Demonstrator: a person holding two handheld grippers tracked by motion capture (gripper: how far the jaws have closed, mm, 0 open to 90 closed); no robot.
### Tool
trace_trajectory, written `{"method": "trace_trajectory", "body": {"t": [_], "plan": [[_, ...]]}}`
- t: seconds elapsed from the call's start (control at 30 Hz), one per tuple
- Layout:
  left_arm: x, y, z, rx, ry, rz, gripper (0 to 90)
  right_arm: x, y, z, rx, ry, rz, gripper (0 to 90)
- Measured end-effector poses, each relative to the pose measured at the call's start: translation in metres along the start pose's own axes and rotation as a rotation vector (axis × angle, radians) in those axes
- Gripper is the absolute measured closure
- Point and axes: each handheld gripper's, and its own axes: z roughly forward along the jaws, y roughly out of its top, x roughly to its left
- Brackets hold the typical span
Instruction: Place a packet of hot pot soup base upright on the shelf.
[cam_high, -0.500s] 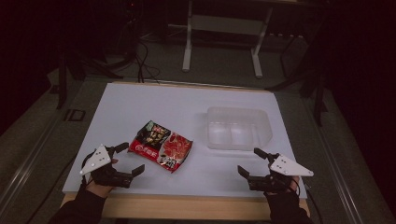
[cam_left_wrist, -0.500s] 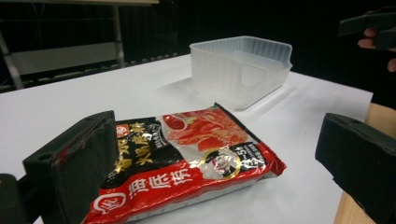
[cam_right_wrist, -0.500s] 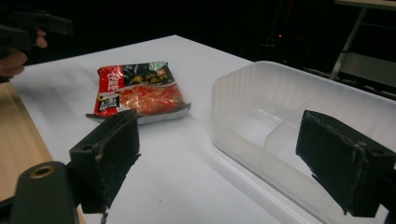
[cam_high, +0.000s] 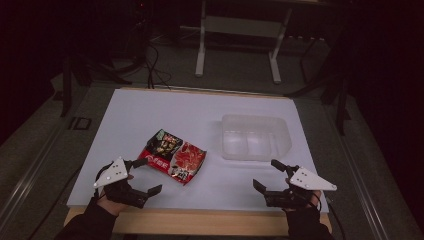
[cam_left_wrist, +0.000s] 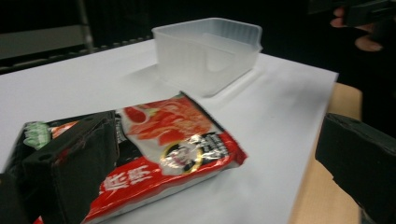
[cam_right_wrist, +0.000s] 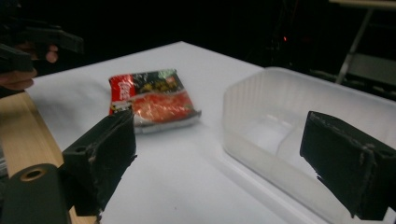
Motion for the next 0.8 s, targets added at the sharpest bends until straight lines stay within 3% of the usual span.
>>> {"method": "trace_trajectory", "body": {"t": [0.2,0.37,0.6,0.73,0.8], "plan": [[0.0,0.007,-0.001,0.011,0.007,0.017,0.8,0.005,0.004,-0.002,-0.031,0.006,-0.048,10.4],[0.006,0.016,-0.001,0.001,0.046,0.015,0.7,0.007,0.007,-0.002,-0.038,0.031,-0.019,10.4],[0.034,0.023,-0.001,0.002,0.107,-0.052,0.8,0.007,0.012,-0.007,-0.079,0.035,0.008,10.4],[0.044,0.024,0.0,0.005,0.135,-0.068,0.8,0.009,0.013,-0.006,-0.085,0.015,0.025,10.5],[0.053,0.024,0.003,0.015,0.174,-0.067,0.8,0.01,0.014,-0.006,-0.096,0.013,0.026,10.4]]}}
